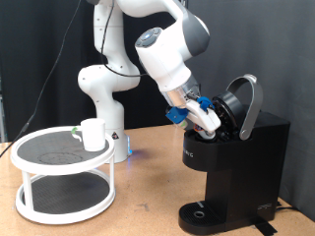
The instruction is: Make a cup of coffee with the keurig machine
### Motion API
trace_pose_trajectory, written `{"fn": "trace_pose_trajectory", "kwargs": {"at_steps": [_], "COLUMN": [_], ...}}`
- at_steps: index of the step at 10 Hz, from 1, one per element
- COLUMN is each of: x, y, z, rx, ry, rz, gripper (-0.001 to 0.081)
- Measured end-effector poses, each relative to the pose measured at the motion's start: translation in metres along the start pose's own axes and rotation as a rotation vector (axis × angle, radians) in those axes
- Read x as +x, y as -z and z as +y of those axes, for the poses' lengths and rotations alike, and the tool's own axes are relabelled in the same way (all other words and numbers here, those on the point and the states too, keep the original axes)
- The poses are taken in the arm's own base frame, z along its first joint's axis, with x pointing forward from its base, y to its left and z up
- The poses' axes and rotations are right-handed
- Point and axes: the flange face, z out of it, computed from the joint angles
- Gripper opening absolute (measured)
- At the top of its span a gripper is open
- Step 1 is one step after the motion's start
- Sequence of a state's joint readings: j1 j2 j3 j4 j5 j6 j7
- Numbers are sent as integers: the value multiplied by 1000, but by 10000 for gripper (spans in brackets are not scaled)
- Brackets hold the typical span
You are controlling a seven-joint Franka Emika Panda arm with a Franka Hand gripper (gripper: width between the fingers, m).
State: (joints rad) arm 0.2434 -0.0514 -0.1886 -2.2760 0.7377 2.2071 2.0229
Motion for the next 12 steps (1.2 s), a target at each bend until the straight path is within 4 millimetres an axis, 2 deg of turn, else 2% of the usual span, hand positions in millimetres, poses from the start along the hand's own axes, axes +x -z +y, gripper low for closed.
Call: {"fn": "trace_pose_trajectory", "kwargs": {"at_steps": [8,9,10,11,12], "x": [9,12,11,10,9], "y": [-3,-4,-2,-1,-1], "z": [-4,-5,-6,-7,-7], "rx": [5,6,15,24,25], "ry": [-24,-28,-30,-33,-37], "rz": [17,18,10,1,-5], "gripper": [316,383,383,588,687]}}
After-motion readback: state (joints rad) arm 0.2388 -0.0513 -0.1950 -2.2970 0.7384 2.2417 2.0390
